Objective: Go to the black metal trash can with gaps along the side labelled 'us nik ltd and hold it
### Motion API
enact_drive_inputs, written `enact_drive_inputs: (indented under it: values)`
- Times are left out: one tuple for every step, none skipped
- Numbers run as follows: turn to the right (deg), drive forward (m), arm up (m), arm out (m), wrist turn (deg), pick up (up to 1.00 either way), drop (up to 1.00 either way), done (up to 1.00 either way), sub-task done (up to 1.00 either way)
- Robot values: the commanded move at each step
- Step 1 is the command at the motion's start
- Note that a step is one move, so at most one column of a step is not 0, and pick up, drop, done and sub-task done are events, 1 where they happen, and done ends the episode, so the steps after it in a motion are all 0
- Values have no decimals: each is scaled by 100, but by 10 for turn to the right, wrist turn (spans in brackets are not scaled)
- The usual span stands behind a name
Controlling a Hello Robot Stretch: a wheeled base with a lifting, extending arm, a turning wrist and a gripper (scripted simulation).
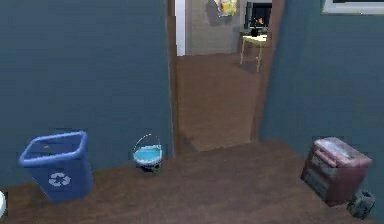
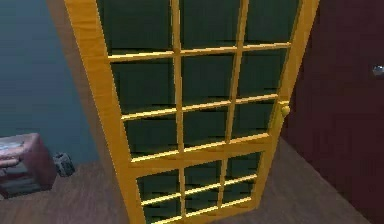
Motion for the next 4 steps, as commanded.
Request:
enact_drive_inputs:
  values:
    - [0,25,0,0,0,0,0,0,0]
    - [420,0,0,0,0,0,0,0,0]
    - [0,75,0,0,0,0,0,0,0]
    - [-450,0,0,0,0,0,0,0,0]
